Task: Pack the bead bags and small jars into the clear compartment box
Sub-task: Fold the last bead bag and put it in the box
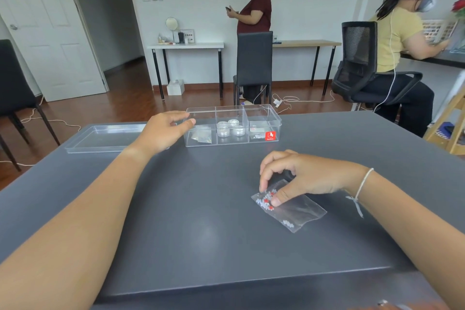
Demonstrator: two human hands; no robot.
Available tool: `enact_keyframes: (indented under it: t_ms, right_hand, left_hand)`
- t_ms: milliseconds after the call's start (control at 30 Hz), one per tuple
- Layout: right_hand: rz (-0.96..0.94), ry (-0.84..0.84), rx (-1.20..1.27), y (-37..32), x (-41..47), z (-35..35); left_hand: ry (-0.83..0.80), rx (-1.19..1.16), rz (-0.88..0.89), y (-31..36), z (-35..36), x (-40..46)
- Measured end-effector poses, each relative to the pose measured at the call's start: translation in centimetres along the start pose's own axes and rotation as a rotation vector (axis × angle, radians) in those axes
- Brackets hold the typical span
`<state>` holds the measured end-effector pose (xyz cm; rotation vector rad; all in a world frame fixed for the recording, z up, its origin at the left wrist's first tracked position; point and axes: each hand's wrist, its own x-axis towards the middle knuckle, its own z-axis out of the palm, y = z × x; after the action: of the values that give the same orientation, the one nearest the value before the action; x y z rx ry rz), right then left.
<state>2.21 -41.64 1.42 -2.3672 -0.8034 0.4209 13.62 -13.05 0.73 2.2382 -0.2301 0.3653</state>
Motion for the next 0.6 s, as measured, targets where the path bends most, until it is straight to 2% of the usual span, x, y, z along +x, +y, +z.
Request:
enact_keyframes:
  t_ms: [233, 400, 600]
  right_hand:
    - [0.021, 0.1, 0.045, 0.0, 0.6, 0.2]
    - [0.045, 0.175, 0.219, 0.1, 0.8, -0.3]
    - [0.04, 0.362, 0.249, 0.0, 1.1, -1.8]
  left_hand:
    - [0.009, -0.023, 0.004, -0.2, 0.0, 0.2]
    - [-0.002, -0.026, 0.006, -0.4, 0.1, 0.3]
    - [-0.029, -0.027, -0.007, -0.7, 0.4, -0.2]
